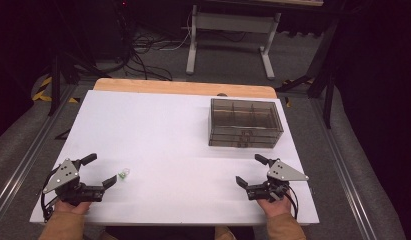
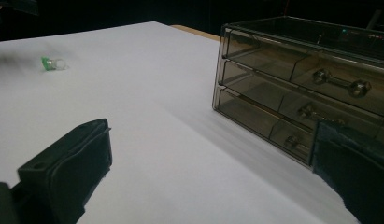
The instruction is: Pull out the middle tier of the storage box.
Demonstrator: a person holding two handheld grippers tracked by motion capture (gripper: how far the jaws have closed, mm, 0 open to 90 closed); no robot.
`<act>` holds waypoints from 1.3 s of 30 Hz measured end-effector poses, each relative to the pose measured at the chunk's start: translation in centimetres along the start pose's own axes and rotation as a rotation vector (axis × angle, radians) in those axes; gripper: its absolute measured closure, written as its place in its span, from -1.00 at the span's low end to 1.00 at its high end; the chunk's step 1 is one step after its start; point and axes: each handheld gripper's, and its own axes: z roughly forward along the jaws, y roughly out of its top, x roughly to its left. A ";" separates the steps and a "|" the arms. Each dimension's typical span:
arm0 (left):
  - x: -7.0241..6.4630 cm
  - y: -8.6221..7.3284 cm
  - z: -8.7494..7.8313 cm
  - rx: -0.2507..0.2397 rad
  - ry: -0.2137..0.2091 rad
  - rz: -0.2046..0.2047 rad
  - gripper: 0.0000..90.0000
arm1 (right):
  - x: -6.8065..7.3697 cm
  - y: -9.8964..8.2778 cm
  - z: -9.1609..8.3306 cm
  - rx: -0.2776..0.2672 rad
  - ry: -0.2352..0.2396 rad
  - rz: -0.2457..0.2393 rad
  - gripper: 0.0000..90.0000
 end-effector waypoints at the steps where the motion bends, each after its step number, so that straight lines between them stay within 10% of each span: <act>1: 0.0 0.0 0.0 0.000 0.000 0.000 -1.00 | 0.0 0.0 0.0 0.000 0.000 0.000 -1.00; 19: 0.0 0.0 0.1 0.001 -0.008 -0.001 -1.00 | 0.0 1.7 2.6 0.094 0.030 -0.021 -1.00; 39: 0.1 0.0 0.1 0.001 -0.008 -0.001 -1.00 | 0.4 3.3 3.0 0.141 -0.028 -0.175 -0.82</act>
